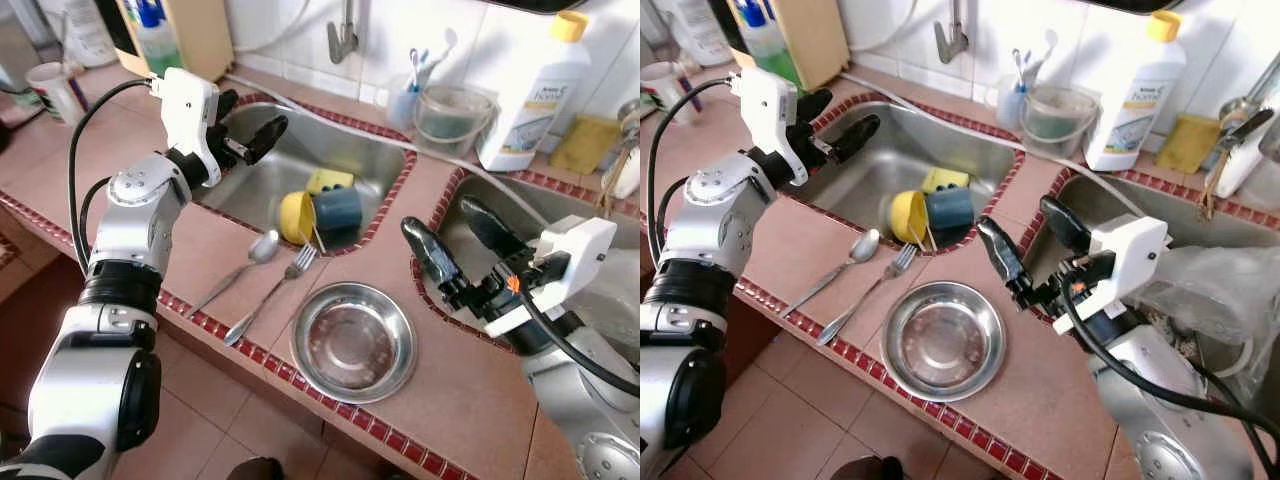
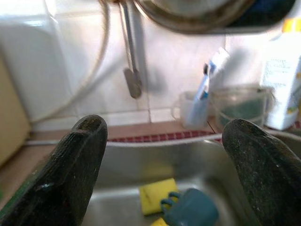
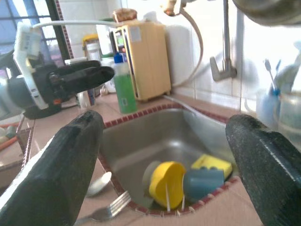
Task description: Kitchen organization
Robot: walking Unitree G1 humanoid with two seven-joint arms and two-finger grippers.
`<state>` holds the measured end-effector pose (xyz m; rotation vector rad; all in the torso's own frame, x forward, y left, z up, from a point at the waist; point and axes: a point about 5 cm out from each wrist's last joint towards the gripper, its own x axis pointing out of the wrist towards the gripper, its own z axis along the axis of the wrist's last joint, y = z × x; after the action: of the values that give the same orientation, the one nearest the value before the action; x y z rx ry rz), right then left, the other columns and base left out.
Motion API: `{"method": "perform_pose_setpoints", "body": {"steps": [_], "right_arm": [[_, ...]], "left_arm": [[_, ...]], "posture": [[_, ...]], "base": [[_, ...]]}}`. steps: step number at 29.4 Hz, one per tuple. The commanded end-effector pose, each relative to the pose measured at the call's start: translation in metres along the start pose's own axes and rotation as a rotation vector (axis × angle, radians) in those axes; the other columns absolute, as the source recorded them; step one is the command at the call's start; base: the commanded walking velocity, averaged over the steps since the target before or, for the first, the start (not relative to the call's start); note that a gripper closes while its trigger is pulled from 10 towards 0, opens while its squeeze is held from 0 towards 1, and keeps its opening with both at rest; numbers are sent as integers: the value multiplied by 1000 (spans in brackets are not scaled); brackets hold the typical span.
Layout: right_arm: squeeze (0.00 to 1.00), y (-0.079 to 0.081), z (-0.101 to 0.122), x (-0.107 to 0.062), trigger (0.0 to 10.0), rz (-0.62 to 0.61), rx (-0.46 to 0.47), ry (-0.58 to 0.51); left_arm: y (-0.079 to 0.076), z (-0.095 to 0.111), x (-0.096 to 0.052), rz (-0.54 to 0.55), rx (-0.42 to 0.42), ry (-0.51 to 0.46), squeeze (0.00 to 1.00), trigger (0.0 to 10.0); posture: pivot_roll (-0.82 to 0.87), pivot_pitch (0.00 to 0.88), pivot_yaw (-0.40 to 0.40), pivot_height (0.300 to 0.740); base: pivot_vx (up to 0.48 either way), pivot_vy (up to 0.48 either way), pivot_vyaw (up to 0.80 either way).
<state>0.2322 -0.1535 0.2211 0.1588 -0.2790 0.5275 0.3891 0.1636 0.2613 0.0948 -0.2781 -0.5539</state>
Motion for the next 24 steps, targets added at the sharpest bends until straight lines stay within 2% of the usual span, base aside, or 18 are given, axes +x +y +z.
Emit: {"method": "perform_pose_setpoints", "body": {"steps": [1, 4, 10, 12, 15, 17, 22, 24], "right_arm": [[0, 1, 0, 3, 10000, -4, -23, -11], [0, 1, -2, 5, 10000, -8, -29, -16], [0, 1, -7, 8, 10000, -37, -49, -18], [0, 1, -10, 9, 10000, -43, -53, -15], [0, 2, -11, 9, 10000, -44, -54, -11], [0, 3, -13, 8, 10000, -45, -56, -6], [0, 3, -16, 8, 10000, -54, -62, -1], [0, 3, -19, 7, 10000, -62, -69, 7]], "left_arm": [[-2, -2, -3, 19, -9, 10, 0, 10000], [-8, -5, -6, 18, -7, 21, 0, 10000], [-35, -19, -16, -9, 0, 68, 0, 10000], [-46, -24, -20, -17, -28, 79, 0, 10000], [-52, -28, -25, -22, -22, 86, 0, 10000], [-58, -33, -28, -20, -73, 110, 0, 10000], [-71, -37, -35, -37, -83, 136, 0, 10000], [-75, -39, -40, -27, -129, 141, 0, 10000]], "posture": [[-48, 25, 37, 731], [-48, 24, 38, 731], [-56, 15, 33, 731], [-56, 14, 32, 731], [-58, 13, 32, 731], [-60, 12, 33, 731], [-62, 13, 34, 731], [-64, 12, 35, 731]], "base": [[0, 0, 0], [0, 0, 0], [0, 0, 0], [0, 0, 0], [0, 0, 0], [0, 0, 0], [0, 0, 0], [0, 0, 0]]}}
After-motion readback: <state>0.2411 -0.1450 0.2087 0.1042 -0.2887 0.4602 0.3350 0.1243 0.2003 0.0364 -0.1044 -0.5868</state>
